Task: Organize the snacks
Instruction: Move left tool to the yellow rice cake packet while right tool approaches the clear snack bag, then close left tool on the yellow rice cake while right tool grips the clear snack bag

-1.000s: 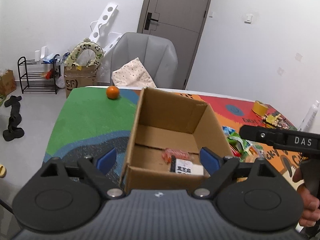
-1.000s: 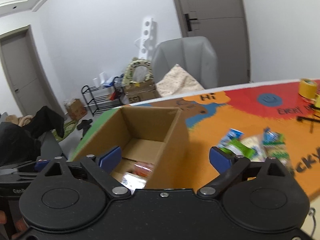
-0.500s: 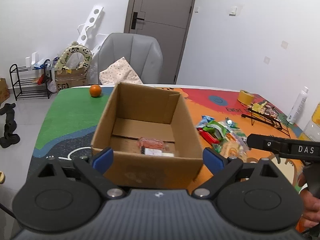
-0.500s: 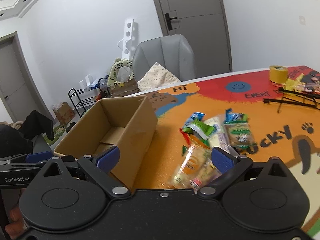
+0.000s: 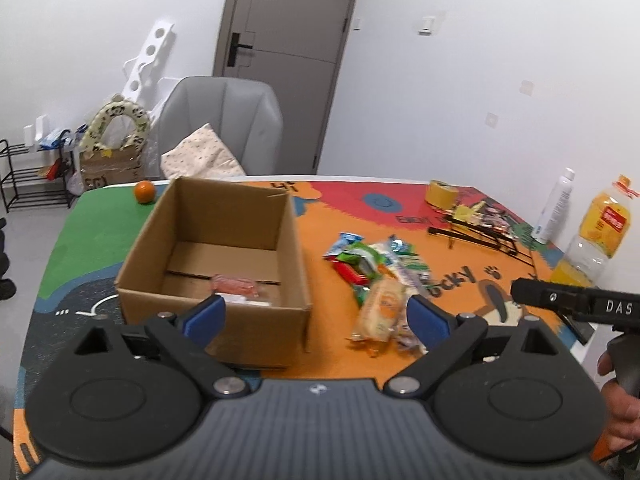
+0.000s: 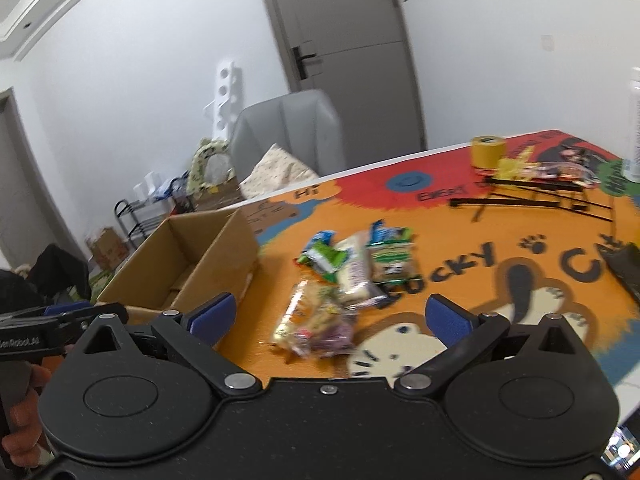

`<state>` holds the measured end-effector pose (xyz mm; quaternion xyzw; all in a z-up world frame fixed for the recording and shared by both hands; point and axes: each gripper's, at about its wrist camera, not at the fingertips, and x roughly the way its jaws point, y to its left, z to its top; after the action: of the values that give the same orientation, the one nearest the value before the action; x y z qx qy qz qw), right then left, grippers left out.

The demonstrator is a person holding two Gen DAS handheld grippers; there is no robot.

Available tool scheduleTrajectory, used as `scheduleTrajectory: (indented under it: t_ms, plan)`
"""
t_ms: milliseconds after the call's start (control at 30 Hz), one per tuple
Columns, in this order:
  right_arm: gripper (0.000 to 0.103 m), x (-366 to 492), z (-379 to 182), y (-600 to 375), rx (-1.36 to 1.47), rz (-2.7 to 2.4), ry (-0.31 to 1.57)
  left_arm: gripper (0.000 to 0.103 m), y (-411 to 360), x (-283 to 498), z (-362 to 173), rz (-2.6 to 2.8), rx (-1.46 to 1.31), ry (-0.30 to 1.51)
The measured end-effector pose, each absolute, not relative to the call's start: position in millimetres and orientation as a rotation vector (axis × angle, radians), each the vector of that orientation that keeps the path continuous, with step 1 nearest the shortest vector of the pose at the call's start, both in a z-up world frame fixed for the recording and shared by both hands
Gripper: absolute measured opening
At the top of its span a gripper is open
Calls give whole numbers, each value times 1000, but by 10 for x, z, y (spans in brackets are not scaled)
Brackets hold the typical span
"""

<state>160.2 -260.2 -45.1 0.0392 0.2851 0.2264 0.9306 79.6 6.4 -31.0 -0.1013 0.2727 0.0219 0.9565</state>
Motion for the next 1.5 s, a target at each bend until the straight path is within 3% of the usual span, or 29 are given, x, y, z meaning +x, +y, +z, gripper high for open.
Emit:
scheduleTrajectory:
  t_ms: [467,633,733,800,867,1000,1500]
  plan:
    - [101,1578,-574,-3174,193,423,583,97,-492,920,-360,-39,-166,561]
    - [83,1685,-710,-3208,265,450,609,93,-601,1028,-389,-65,-157,553]
    - [72,1750,-810,-3168,293,474,631,84,-638,1114,-434,-77,-150,559]
    - [65,1797,-864,-3109,291,488,647,73,-634,1186,-486,-83,-157,569]
    - [63,1853,-914,-3042,288,491,659,66,-611,1253,-540,-83,-172,588]
    - [55,2003,-1025,-2914,316,526,701,62,-608,1352,-617,-87,-172,603]
    - [55,2648,-1393,-2545,400,549,826,46,-536,1904,-1009,-95,-196,657]
